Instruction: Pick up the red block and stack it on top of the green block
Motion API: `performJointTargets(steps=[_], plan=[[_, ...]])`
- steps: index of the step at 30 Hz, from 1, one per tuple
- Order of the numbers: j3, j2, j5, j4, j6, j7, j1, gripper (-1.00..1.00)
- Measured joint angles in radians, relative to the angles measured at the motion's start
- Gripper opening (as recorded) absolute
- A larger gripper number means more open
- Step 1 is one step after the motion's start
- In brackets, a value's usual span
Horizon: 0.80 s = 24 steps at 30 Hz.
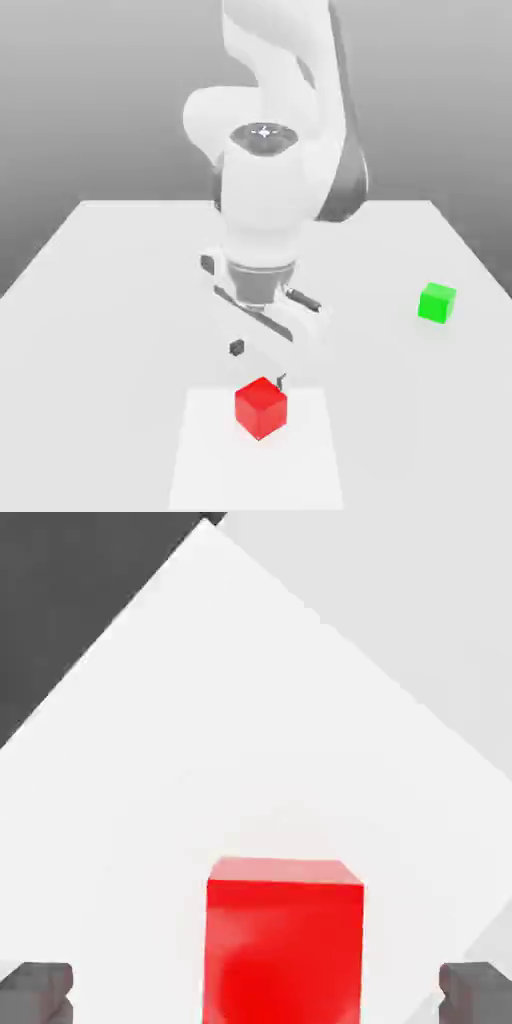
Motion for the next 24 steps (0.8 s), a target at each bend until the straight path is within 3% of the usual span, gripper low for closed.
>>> performJointTargets(steps=[10, 11, 18, 24], plan=[[-0.139, 0.205, -0.193, 0.026, 0.168, 0.144, 0.09, 0.0], [-0.149, 0.218, -0.209, 0.028, 0.178, 0.155, 0.096, -1.0], [-0.148, 0.218, -0.211, 0.028, 0.18, 0.157, 0.095, -1.0], [-0.062, 0.104, -0.091, 0.016, 0.088, 0.073, 0.039, -1.0]])
